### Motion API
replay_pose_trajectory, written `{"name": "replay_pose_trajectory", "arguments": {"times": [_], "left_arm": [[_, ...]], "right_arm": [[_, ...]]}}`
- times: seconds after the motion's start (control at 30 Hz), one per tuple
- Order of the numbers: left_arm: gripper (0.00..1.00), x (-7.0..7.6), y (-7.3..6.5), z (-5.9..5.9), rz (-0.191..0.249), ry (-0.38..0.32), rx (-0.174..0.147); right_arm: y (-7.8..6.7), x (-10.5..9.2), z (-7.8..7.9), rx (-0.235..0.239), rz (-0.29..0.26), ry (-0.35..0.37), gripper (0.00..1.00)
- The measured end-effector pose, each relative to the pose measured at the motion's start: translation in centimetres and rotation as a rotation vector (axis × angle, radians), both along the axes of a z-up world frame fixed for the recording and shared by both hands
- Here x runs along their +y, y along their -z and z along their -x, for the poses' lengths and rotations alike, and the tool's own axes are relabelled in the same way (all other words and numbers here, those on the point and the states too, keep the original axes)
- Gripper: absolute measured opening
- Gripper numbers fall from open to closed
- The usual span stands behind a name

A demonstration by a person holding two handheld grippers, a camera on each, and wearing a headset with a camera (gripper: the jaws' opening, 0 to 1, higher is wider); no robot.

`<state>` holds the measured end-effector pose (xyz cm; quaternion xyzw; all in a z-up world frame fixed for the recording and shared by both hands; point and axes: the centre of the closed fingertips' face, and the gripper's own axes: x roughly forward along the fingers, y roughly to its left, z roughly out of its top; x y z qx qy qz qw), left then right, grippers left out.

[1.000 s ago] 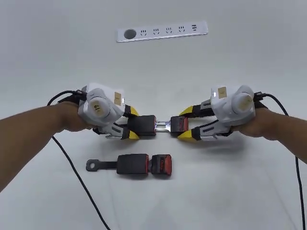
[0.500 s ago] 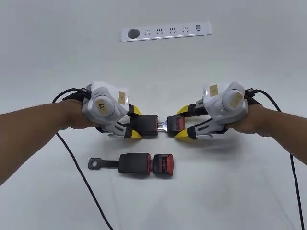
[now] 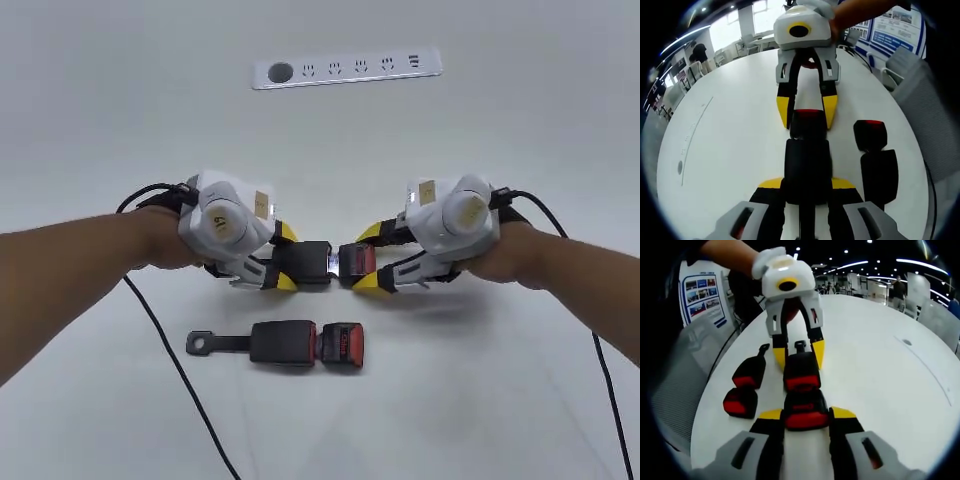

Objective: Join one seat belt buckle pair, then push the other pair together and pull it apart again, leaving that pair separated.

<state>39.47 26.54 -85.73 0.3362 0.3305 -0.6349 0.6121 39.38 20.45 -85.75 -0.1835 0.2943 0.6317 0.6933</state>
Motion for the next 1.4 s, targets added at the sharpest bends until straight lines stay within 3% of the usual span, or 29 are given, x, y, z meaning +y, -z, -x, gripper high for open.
{"name": "replay_pose_trajectory", "arguments": {"times": [0.9, 1.4], "left_arm": [[0.34, 0.08, 0.35, -0.18, -0.01, -0.007, 0.004], [0.34, 0.09, 0.41, -0.18, -0.009, -0.006, 0.004]], "right_arm": [[0.36, 0.75, -0.24, -0.032, 0.063, 0.047, 0.36], [0.37, 0.88, -0.16, -0.036, 0.064, 0.057, 0.36]]}}
